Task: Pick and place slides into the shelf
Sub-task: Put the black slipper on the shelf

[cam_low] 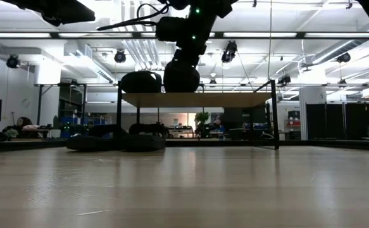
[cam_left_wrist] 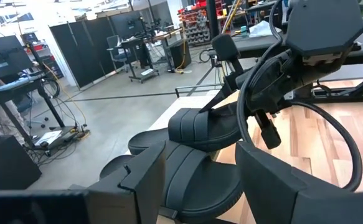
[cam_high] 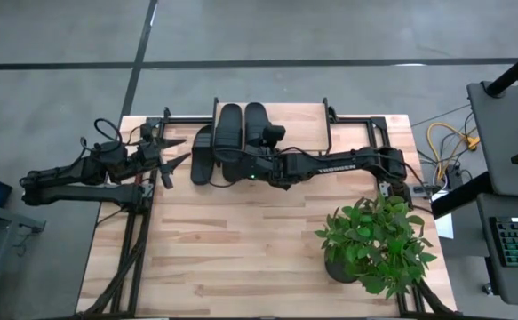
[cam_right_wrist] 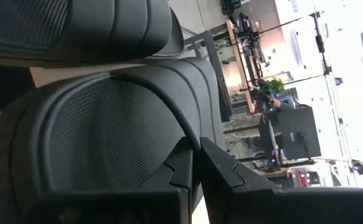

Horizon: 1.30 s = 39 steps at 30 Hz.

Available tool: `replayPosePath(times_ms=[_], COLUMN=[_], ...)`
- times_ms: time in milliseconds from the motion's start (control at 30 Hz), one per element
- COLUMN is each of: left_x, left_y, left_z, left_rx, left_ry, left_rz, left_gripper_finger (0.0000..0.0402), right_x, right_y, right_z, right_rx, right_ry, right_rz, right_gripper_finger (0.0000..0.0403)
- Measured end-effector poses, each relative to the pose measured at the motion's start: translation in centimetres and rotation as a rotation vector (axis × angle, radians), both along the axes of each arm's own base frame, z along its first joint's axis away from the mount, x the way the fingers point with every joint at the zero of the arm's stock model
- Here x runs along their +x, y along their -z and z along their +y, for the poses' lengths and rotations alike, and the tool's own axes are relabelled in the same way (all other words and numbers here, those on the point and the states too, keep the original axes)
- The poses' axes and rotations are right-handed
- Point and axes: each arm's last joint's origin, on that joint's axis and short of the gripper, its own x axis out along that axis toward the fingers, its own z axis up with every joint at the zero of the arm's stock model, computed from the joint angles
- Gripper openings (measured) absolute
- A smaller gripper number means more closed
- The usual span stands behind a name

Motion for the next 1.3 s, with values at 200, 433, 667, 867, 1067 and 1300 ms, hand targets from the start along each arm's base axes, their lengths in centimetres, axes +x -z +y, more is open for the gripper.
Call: replayPosePath(times_ms=[200,433,667,867,1067,1300], left_x=[0.0,0.0,0.01,0.0,0.01,0.01], left_y=[0.01,0.02,0.03,0.04,0.04,0.02], left_z=[0.0,0.0,0.0,0.0,0.0,0.0], left_rx=[0.0,0.0,0.0,-0.001,-0.001,-0.002], left_ry=[0.0,0.0,0.0,0.0,0.0,0.0], left_rz=[0.001,0.001,0.002,0.003,0.003,0.001], left_gripper_finger=[0.0177,0.0177,0.0177,0.0177,0.0177,0.0177], right_x=[0.04,0.3,0.31,0.32,0.32,0.25], right_y=[-0.02,0.08,0.08,0.11,0.15,-0.45], right_z=[0.04,0.14,0.18,0.22,0.26,0.8], right_rx=[0.003,0.077,0.084,0.088,0.1,0.096], right_ry=[-0.004,-0.071,-0.067,-0.076,-0.092,-0.102], right_rz=[-0.004,-0.023,-0.038,-0.031,-0.02,-0.018], right_gripper_finger=[0.001,0.0031,0.0061,0.0107,0.0158,0.0194])
